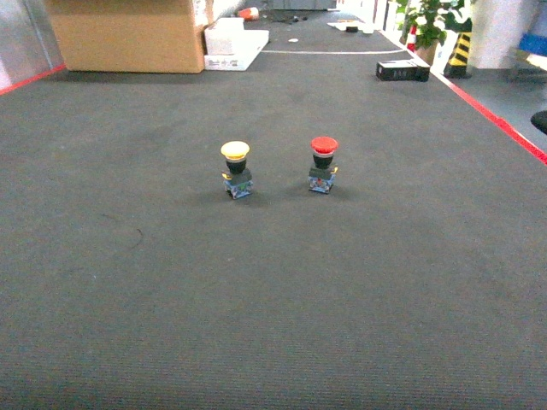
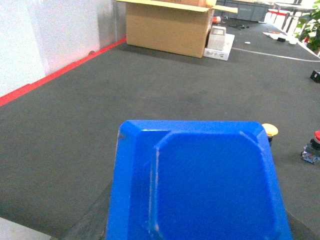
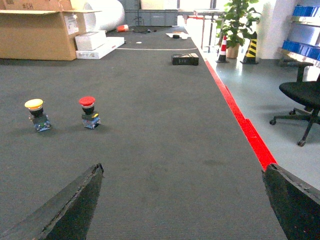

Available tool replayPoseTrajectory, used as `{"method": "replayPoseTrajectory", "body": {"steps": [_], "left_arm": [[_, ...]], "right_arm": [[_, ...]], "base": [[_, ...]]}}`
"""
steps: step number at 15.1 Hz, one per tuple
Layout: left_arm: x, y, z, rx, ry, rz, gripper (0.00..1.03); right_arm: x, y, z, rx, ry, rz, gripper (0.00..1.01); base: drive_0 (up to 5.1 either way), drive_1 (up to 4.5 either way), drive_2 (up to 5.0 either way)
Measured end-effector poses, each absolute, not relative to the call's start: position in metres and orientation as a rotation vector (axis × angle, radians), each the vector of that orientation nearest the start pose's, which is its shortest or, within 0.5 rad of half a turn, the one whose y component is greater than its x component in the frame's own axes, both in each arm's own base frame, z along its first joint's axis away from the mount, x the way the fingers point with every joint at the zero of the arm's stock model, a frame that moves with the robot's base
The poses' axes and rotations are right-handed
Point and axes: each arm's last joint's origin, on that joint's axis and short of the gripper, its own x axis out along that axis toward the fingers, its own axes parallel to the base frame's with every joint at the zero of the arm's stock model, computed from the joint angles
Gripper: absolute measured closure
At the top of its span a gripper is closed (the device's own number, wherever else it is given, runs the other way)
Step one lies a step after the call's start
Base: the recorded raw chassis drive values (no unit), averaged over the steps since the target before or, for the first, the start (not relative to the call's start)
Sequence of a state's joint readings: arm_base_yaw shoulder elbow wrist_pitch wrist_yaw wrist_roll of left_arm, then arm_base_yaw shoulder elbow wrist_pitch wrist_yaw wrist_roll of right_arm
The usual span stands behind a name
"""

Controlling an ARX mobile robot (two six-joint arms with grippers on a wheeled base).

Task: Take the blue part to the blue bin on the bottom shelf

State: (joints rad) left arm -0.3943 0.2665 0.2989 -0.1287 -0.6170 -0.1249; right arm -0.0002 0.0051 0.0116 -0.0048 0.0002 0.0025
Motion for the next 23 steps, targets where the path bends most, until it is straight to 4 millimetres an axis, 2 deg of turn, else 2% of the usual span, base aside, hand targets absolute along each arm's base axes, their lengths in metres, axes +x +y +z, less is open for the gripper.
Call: {"method": "replayPoseTrajectory", "body": {"steps": [11, 18, 23], "left_arm": [[0.098, -0.0226, 0.2322, -0.078, 0.07, 0.227, 0.6], [0.0981, -0.0227, 0.2321, -0.077, 0.071, 0.227, 0.6], [0.0978, -0.0223, 0.2323, -0.079, 0.068, 0.23, 0.6]], "right_arm": [[0.0973, 0.0, 0.1666, 0.002, -0.001, 0.0, 0.03], [0.0973, 0.0, 0.1665, 0.002, -0.001, 0.0, 0.03], [0.0973, 0.0, 0.1665, 0.002, -0.001, 0.0, 0.03]], "base": [[0.0, -0.21, 0.2], [0.0, -4.15, 4.2], [-0.6, -0.6, -0.6]]}}
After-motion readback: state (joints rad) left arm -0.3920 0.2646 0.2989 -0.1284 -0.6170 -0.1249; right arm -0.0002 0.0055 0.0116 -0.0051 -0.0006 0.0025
